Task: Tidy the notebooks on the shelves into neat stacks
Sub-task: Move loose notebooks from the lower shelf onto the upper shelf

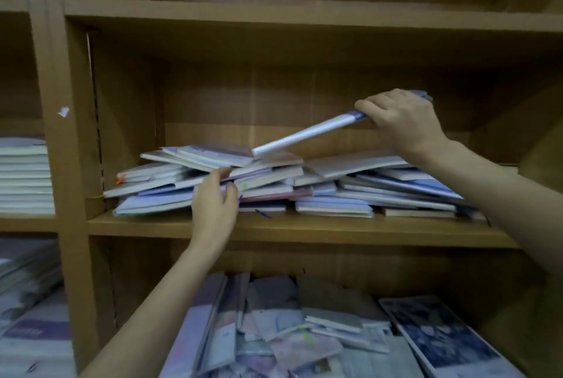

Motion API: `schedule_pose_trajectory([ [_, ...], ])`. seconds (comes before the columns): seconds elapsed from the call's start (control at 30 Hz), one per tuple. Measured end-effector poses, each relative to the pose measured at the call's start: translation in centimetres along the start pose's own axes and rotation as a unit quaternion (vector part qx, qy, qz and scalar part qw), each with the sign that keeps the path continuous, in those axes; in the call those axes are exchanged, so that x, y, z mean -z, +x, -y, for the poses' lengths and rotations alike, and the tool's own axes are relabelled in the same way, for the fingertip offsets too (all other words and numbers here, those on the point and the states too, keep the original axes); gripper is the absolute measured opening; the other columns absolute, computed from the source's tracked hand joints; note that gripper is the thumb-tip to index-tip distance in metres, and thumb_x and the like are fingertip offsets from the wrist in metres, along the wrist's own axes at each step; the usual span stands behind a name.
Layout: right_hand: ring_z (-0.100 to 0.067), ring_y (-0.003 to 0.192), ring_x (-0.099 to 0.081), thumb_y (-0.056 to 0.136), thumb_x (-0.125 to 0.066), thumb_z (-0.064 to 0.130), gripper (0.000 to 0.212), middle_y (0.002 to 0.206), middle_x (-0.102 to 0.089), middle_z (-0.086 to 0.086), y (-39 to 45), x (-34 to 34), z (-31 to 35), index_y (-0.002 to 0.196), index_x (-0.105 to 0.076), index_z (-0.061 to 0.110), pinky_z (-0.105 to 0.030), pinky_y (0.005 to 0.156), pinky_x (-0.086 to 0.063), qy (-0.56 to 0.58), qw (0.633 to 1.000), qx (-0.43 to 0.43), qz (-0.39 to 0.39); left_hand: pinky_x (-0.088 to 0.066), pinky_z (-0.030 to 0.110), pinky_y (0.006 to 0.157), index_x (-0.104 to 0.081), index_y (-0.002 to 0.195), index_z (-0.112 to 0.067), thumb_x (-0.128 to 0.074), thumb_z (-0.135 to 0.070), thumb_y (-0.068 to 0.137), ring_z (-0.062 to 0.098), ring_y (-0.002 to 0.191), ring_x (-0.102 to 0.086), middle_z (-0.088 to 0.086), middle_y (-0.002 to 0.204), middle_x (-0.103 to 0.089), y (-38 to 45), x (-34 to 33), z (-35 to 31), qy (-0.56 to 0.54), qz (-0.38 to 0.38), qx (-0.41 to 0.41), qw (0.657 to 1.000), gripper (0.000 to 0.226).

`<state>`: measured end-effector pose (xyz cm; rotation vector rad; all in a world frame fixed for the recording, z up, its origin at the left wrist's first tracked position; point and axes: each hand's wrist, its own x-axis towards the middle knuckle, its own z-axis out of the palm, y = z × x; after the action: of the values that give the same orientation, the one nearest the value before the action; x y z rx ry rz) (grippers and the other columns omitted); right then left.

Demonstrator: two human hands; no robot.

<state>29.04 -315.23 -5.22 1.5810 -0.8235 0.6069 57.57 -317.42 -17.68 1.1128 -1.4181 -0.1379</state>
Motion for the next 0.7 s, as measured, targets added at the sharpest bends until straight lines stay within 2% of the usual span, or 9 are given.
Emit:
schedule_pose_trajectory([
  [0.03, -0.033, 0.072, -0.068, 0.08, -0.066, 0.004, 0.017, 0.084, -0.069, -0.017, -1.4, 1.0, 0.5, 0.096, -0.065, 0.003, -0.037, 0.062, -0.054, 0.009, 1.0, 0.007, 0.008, -0.042, 0.031, 0.092, -0.056, 0.117, -0.014, -0.041, -0.021, 0.099, 0.022, 0.109, -0.056, 0.008, 0.119, -0.06, -1.6, 0.3, -1.1, -0.164, 0.031, 0.095, 0.981, 0.025],
  [0.1, -0.031, 0.075, -0.067, 0.08, -0.069, 0.005, 0.02, 0.089, -0.07, -0.016, -4.7, 2.7, 2.0, 0.1, -0.066, 0.004, -0.035, 0.063, -0.053, 0.027, 0.999, 0.022, 0.021, -0.052, 0.031, 0.084, -0.058, 0.112, -0.013, -0.034, -0.039, 0.099, 0.021, 0.096, -0.066, 0.01, 0.112, -0.065, -4.1, 1.0, -2.2, -0.44, 0.149, 0.259, 0.847, 0.038],
  [0.17, -0.031, 0.075, -0.066, 0.084, -0.065, 0.004, 0.015, 0.091, -0.07, -0.014, -8.2, 3.9, 3.6, 0.099, -0.067, 0.005, -0.034, 0.062, -0.052, 0.043, 0.997, 0.06, 0.019, -0.058, 0.028, 0.072, -0.057, 0.118, -0.013, -0.037, -0.041, 0.096, 0.018, 0.088, -0.069, 0.008, 0.11, -0.068, -6.2, 1.7, -2.3, -0.515, 0.217, 0.292, 0.776, 0.041],
  [0.27, -0.031, 0.076, -0.064, 0.09, -0.055, 0.008, 0.019, 0.097, -0.069, -0.014, -13.5, 4.9, 6.4, 0.104, -0.068, 0.006, -0.037, 0.056, -0.053, 0.093, 0.986, 0.131, 0.047, -0.057, 0.026, 0.059, -0.054, 0.122, -0.016, -0.047, -0.01, 0.092, 0.016, 0.08, -0.07, 0.006, 0.109, -0.068, -9.1, 1.6, -1.4, -0.48, 0.222, 0.289, 0.798, 0.031],
  [0.4, -0.027, 0.08, -0.064, 0.068, -0.082, 0.028, 0.052, 0.102, -0.066, -0.01, -19.7, 5.4, 9.8, 0.115, -0.064, 0.012, -0.033, 0.051, -0.054, 0.165, 0.954, 0.153, 0.2, -0.057, 0.032, 0.061, -0.046, 0.128, -0.021, -0.049, 0.0, 0.091, 0.022, 0.088, -0.067, 0.005, 0.117, -0.064, -13.8, 0.6, 1.0, -0.393, 0.253, 0.332, 0.819, 0.043],
  [0.5, -0.025, 0.106, -0.054, 0.069, -0.078, 0.045, 0.071, 0.124, -0.055, -0.006, -22.6, 5.8, 11.6, 0.132, -0.053, 0.022, -0.036, 0.078, -0.054, 0.231, 0.915, 0.06, 0.324, -0.058, 0.035, 0.063, -0.049, 0.119, -0.022, -0.049, 0.001, 0.091, 0.023, 0.091, -0.066, 0.005, 0.118, -0.063, -16.1, -0.1, 2.2, -0.378, 0.256, 0.344, 0.82, 0.037],
  [0.53, -0.024, 0.122, -0.042, 0.075, -0.067, 0.054, 0.072, 0.137, -0.043, -0.003, -23.3, 5.9, 12.1, 0.138, -0.043, 0.03, -0.039, 0.095, -0.045, 0.269, 0.884, 0.002, 0.383, -0.057, 0.035, 0.063, -0.05, 0.114, -0.024, -0.049, 0.0, 0.092, 0.022, 0.091, -0.067, 0.003, 0.116, -0.064, -16.3, -0.3, 2.3, -0.37, 0.264, 0.343, 0.822, 0.033],
  [0.6, -0.021, 0.138, -0.015, 0.072, -0.051, 0.067, 0.073, 0.151, -0.017, 0.008, -24.7, 5.9, 12.4, 0.139, -0.033, 0.043, -0.041, 0.111, -0.024, 0.379, 0.757, -0.16, 0.507, -0.057, 0.035, 0.061, -0.051, 0.109, -0.026, -0.05, -0.003, 0.092, 0.023, 0.086, -0.068, 0.004, 0.11, -0.066, -16.4, -0.5, 2.6, -0.348, 0.29, 0.345, 0.822, 0.029],
  [0.7, -0.024, 0.143, -0.012, 0.073, -0.061, 0.058, 0.081, 0.156, -0.005, 0.009, -27.2, 5.6, 13.2, 0.142, -0.022, 0.044, -0.046, 0.111, -0.029, 0.5, 0.564, -0.388, 0.531, -0.057, 0.034, 0.056, -0.051, 0.115, -0.025, -0.052, -0.007, 0.092, 0.023, 0.076, -0.069, 0.008, 0.102, -0.067, -16.8, -0.9, 3.5, -0.293, 0.321, 0.36, 0.826, 0.03],
])
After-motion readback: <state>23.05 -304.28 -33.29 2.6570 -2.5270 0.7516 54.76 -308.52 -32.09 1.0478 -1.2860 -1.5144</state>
